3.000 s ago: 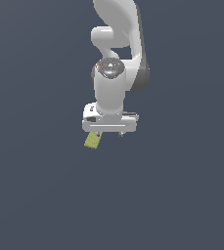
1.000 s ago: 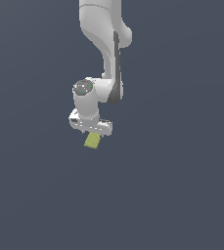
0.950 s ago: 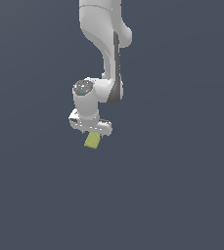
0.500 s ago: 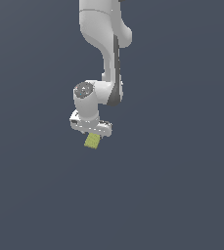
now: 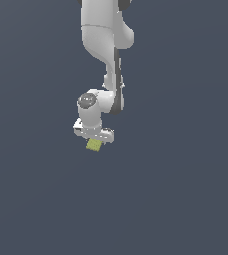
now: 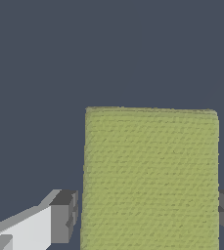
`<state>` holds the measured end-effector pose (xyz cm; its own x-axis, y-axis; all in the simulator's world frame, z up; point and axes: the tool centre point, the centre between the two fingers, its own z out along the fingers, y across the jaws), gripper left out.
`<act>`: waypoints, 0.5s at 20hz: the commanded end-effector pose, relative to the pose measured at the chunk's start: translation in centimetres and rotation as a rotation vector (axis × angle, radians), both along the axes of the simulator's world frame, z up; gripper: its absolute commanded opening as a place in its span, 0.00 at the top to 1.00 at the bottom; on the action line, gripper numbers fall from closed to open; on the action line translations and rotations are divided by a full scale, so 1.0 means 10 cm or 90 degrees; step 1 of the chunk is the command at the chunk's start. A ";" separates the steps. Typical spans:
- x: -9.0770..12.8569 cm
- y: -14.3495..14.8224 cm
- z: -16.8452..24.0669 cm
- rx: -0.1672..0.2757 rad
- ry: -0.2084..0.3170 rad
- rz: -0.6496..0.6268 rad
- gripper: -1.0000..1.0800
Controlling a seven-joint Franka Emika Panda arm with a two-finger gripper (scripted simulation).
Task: Pick up the object and move it to a goal position.
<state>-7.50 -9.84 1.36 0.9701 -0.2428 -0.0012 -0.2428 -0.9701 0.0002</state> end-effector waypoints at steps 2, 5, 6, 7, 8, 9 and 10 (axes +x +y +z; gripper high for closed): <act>0.01 0.00 -0.04 0.000 -0.001 0.000 0.04; 0.01 0.00 -0.04 0.000 -0.001 0.000 1.00; 0.01 0.00 -0.04 0.000 -0.001 0.000 1.00; 0.01 0.00 -0.04 0.000 -0.001 0.000 1.00; 0.01 0.00 -0.04 0.000 -0.001 0.000 1.00; 0.01 0.00 -0.04 0.000 -0.001 0.000 1.00; 0.01 0.00 -0.04 0.000 -0.001 0.000 1.00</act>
<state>-7.48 -9.85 1.10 0.9700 -0.2430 -0.0003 -0.2430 -0.9700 0.0000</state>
